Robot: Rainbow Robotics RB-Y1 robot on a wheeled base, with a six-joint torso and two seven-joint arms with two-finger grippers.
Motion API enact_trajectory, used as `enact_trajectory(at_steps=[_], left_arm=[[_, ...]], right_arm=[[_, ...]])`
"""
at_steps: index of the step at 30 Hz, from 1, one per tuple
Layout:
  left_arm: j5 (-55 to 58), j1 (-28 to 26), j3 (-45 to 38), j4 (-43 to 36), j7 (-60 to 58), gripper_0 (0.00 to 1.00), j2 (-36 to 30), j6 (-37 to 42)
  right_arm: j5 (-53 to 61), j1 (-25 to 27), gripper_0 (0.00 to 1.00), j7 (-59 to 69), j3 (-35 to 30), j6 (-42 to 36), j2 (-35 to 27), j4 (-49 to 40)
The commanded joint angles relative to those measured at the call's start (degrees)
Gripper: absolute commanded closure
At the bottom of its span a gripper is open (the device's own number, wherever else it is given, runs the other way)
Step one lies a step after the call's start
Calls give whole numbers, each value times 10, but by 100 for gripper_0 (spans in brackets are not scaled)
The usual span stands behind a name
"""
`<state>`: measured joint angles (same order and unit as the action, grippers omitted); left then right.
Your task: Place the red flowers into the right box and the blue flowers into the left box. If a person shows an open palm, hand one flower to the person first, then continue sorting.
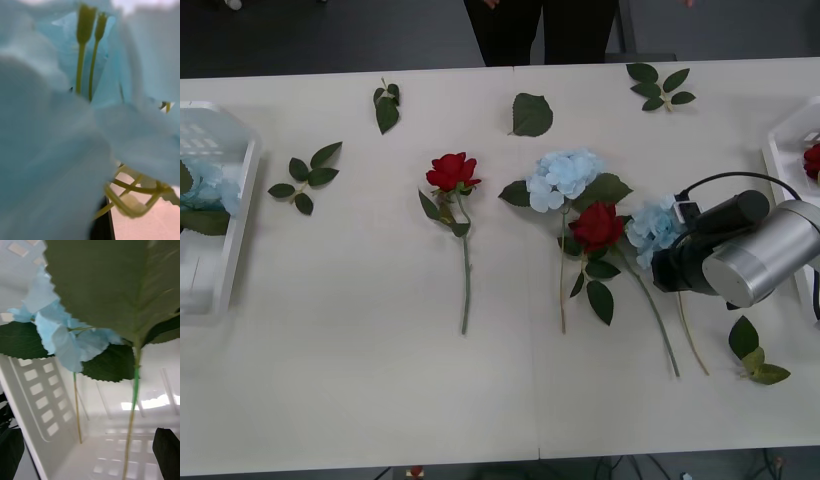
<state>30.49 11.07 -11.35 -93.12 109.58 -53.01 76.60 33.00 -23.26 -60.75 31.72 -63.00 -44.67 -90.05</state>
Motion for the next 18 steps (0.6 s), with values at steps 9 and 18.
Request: enact_trajectory(at_steps=[9,18], left_arm=[[178,-61,-74,-261,-38,0,-21,94],[196,-60,-22,-271,-130,0,38,72]], right_arm=[[162,-4,100,-170,-268,-105,-15,-14],[312,-17,100,-349,-337,-153,-25,-14]])
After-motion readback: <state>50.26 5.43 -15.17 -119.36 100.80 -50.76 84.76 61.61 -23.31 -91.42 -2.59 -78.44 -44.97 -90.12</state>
